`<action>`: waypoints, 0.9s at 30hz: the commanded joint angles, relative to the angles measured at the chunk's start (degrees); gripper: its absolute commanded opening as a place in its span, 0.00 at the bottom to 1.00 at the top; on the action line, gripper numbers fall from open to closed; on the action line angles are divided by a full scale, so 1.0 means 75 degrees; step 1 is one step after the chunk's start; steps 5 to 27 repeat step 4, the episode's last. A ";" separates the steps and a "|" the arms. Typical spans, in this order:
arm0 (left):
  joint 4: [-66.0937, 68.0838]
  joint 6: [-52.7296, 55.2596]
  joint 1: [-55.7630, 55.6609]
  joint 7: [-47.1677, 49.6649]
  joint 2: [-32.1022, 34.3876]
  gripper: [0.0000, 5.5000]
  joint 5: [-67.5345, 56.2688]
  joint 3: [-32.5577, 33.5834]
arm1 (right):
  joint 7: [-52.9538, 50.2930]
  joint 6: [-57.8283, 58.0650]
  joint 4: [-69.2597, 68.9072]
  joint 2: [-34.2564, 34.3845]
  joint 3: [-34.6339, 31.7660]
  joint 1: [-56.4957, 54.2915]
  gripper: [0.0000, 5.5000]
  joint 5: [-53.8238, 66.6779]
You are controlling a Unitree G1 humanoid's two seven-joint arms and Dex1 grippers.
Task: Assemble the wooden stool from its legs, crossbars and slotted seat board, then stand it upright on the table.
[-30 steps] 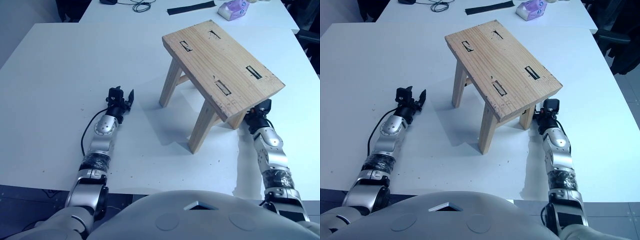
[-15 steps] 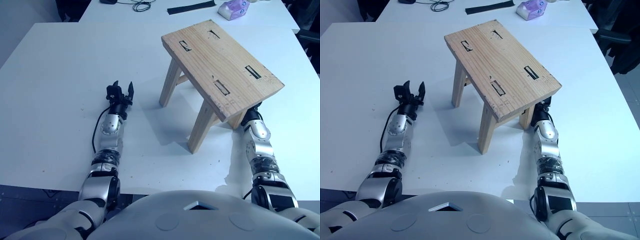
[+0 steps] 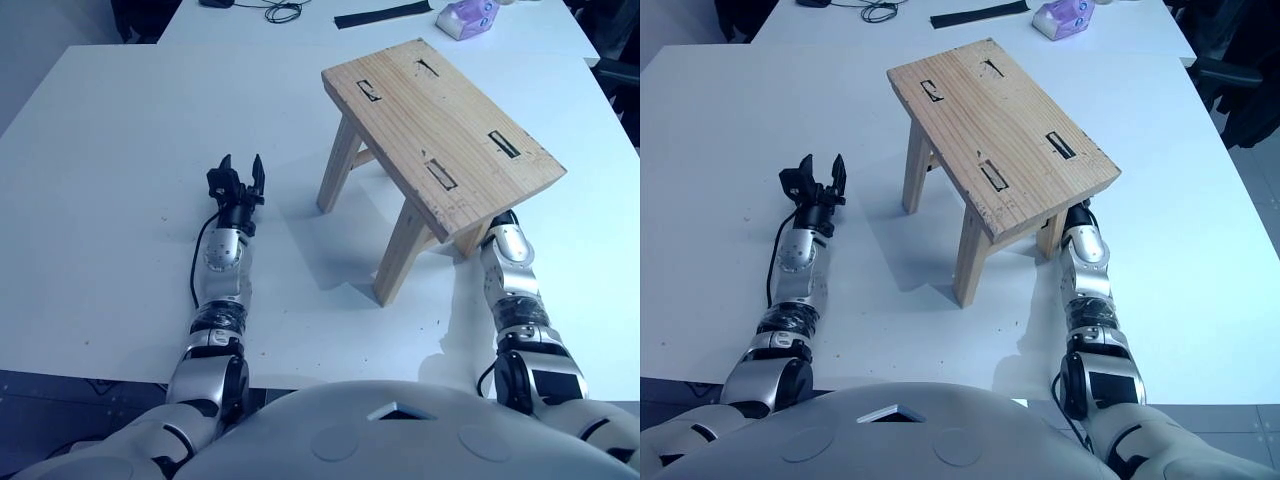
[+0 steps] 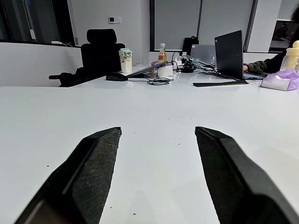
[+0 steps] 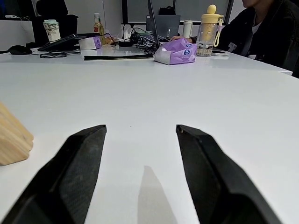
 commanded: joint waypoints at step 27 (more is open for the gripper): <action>0.0084 -0.0200 -0.0103 0.0370 -0.0131 0.54 0.0182 0.0102 | 0.0176 -0.0181 0.0842 0.0020 0.0104 -0.0772 0.50 -0.0167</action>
